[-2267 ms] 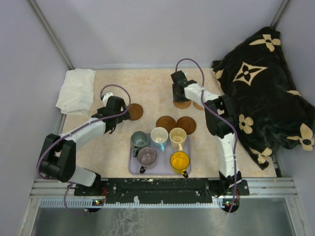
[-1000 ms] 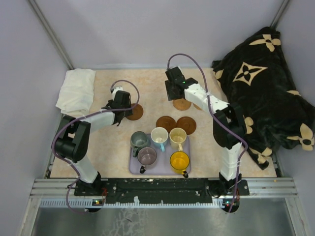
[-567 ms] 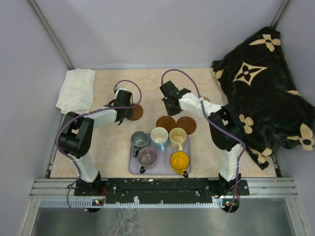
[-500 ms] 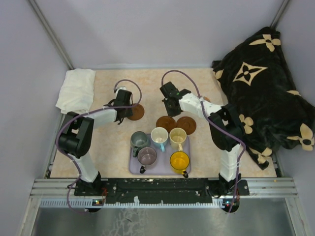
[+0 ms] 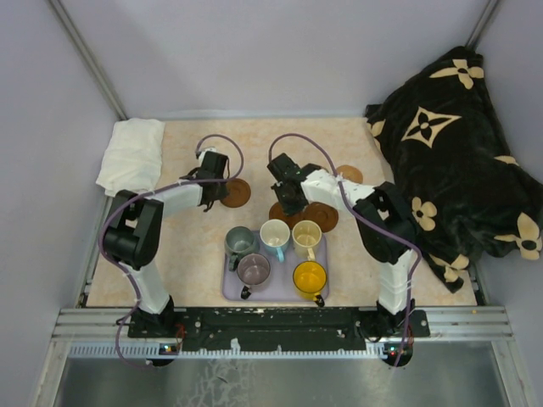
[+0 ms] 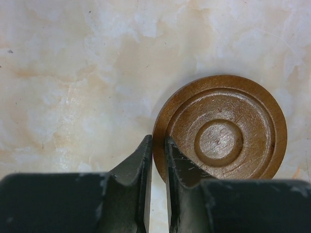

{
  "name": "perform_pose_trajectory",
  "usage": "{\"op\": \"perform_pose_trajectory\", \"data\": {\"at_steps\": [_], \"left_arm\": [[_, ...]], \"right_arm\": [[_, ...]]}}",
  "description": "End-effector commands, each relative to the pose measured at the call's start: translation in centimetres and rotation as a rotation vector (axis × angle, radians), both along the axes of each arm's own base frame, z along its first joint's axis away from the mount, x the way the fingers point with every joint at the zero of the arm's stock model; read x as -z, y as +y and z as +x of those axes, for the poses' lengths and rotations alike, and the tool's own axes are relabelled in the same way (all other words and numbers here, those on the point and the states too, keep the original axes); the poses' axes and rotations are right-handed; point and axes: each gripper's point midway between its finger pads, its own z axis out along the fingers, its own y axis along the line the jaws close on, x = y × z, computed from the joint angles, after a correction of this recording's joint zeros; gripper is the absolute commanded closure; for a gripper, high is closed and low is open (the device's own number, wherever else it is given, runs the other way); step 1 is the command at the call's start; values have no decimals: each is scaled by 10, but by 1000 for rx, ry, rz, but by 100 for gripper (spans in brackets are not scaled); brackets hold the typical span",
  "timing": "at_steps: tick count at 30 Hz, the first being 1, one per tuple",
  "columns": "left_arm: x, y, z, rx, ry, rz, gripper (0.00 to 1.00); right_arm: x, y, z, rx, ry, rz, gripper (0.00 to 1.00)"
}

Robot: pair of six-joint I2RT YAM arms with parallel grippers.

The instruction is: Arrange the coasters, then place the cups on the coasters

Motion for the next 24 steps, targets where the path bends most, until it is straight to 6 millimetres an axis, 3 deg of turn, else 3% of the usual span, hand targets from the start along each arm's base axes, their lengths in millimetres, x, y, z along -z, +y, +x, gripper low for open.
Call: {"op": "perform_pose_trajectory", "data": {"at_steps": [1,11,17,24], "left_arm": [[30,26,-20,-68,132,46,79],[27,58,-12,-153,139,44,77],[26,77,-8,-200,138,36,76],[26,99,-6,-252,140,30,75]], "right_arm": [[0,18,12,-9,1,38,87],[28,43,35,-24,37,34,86],[25,55,66,-23,-3,27,85],[32,48,105,34,-22,24,86]]}}
